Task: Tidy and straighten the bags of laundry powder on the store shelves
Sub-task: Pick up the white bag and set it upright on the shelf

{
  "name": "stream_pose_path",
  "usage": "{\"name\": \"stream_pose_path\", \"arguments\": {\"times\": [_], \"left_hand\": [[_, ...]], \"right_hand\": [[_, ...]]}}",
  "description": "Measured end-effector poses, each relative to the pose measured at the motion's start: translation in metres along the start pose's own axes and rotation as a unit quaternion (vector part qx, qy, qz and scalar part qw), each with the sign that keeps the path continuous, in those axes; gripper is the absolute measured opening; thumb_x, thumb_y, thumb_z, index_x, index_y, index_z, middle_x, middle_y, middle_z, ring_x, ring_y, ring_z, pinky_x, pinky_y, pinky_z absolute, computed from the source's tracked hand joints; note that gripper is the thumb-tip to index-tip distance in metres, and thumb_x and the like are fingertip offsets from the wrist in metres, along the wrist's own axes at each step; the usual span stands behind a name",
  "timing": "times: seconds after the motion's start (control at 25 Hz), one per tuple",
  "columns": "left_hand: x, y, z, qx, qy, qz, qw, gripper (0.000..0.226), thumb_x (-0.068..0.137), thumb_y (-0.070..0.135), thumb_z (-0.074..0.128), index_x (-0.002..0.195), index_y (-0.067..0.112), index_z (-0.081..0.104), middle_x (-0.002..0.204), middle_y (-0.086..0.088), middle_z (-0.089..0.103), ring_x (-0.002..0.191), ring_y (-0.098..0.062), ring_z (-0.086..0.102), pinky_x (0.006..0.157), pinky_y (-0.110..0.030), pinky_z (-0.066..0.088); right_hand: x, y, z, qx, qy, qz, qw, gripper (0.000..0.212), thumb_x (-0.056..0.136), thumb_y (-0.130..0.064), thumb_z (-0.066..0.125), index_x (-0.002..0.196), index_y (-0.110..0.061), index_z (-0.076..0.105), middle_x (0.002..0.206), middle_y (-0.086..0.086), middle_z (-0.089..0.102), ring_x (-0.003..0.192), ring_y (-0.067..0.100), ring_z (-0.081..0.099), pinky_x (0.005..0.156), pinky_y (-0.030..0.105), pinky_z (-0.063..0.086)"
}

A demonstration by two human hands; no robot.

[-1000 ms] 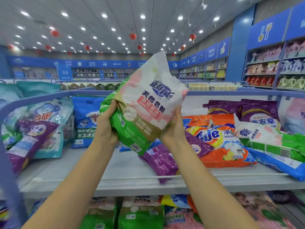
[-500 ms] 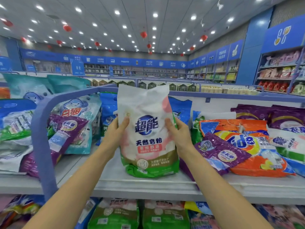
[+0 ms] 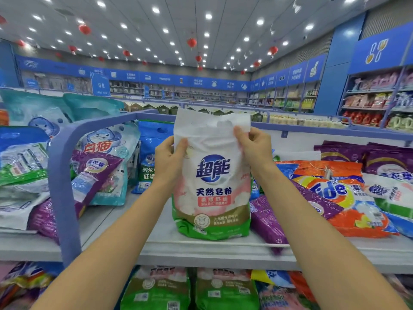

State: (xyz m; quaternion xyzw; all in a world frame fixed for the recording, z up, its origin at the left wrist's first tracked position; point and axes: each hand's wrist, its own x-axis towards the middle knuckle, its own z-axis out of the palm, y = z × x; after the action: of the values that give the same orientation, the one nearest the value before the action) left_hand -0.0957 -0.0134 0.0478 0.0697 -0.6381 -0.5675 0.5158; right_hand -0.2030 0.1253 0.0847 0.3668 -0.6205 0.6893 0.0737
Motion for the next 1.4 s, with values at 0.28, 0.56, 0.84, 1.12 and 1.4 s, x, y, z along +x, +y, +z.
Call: {"name": "stream_pose_path", "arguments": {"times": [0.28,0.56,0.84,1.12,1.4], "left_hand": [[0.006,0.007,-0.002,-0.038,-0.072,-0.026,0.996,0.011,0.094,0.022,0.052,0.089,0.016,0.06,0.079,0.004,0.066,0.065,-0.005,0.064,0.06,-0.02,0.053],[-0.053,-0.044,-0.062,0.411,-0.321,-0.218,0.825,0.036,0.076,0.045,0.07,0.09,0.013,0.061,0.087,0.002,0.062,0.073,-0.008,0.055,0.066,-0.02,0.043],[-0.055,-0.044,-0.031,0.334,-0.289,-0.291,0.849,0.05,0.078,0.032,0.073,0.115,0.012,0.047,0.109,0.002,0.051,0.1,-0.014,0.052,0.084,-0.027,0.046],[-0.043,-0.041,-0.024,0.081,-0.193,-0.269,0.94,0.064,0.074,0.002,0.075,0.125,0.012,0.037,0.102,-0.007,0.06,0.076,-0.02,0.066,0.059,-0.025,0.05],[-0.033,-0.048,-0.054,0.036,-0.077,-0.271,0.959,0.011,0.08,-0.007,0.065,0.084,0.002,0.06,0.067,-0.013,0.056,0.038,-0.007,0.053,0.042,-0.019,0.047]], "right_hand": [[0.005,0.006,-0.009,-0.007,0.048,-0.068,0.997,0.032,0.091,-0.019,0.059,0.081,0.012,0.061,0.066,0.021,0.059,0.063,0.019,0.049,0.054,0.035,0.042],[0.012,0.013,-0.002,0.103,0.103,0.059,0.988,0.021,0.093,-0.021,0.055,0.077,-0.009,0.061,0.073,0.002,0.06,0.07,0.018,0.057,0.068,0.035,0.052],[0.019,-0.003,0.019,0.298,0.131,0.144,0.935,0.017,0.092,-0.017,0.057,0.075,-0.014,0.057,0.073,-0.001,0.062,0.059,0.011,0.062,0.054,0.023,0.055],[0.042,-0.034,0.017,0.383,0.105,0.142,0.907,0.03,0.09,-0.025,0.058,0.114,-0.006,0.06,0.123,0.018,0.061,0.11,0.036,0.059,0.091,0.051,0.05],[0.052,-0.028,-0.032,0.309,0.244,0.106,0.913,0.012,0.091,-0.018,0.06,0.081,-0.012,0.054,0.084,0.003,0.063,0.071,0.017,0.062,0.059,0.031,0.054]]}}
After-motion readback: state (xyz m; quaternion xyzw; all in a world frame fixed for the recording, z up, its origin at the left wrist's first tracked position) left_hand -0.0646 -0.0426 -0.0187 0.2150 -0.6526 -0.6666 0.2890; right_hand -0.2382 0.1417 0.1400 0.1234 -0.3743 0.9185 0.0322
